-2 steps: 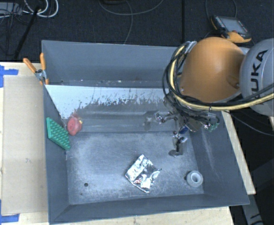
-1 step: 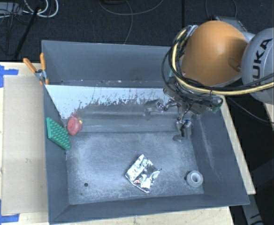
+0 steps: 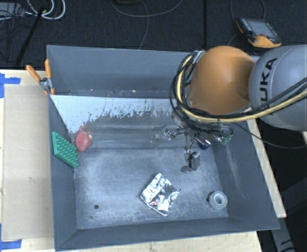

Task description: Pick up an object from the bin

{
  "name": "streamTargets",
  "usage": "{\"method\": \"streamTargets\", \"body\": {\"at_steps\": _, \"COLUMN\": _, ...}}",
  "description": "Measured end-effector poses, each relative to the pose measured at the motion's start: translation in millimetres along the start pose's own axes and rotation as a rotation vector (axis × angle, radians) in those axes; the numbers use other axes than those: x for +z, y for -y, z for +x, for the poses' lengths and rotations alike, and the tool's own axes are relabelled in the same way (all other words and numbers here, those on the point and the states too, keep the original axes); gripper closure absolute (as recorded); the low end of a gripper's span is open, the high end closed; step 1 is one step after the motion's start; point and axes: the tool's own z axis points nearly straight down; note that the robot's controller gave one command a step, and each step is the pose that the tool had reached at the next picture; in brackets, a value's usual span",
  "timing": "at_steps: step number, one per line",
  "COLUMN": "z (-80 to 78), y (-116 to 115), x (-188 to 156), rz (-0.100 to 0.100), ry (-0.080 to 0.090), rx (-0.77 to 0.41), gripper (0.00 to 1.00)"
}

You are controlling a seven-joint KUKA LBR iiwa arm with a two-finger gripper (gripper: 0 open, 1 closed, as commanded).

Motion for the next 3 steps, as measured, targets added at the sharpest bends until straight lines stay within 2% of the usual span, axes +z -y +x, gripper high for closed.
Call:
{"method": "streamTargets", "body": {"at_steps": 1, "z": 60.9, "y": -46.6, "x": 122.9, "rz": -0.003, "ry": -0.004, "rx": -0.227, "gripper": 0.00}}
{"method": "streamTargets", "body": {"at_steps": 2, "z": 58.1, "y": -45.6, "x": 119.5, "rz": 0.003, "ry": 0.002, "rx": -0.232, "gripper": 1.00}}
{"method": "streamTargets", "body": {"at_steps": 3, "z": 80.7, "y": -51.7, "x": -80.3, "rz": 0.010, "ry": 0.008, "rx": -0.242, "gripper": 1.00}}
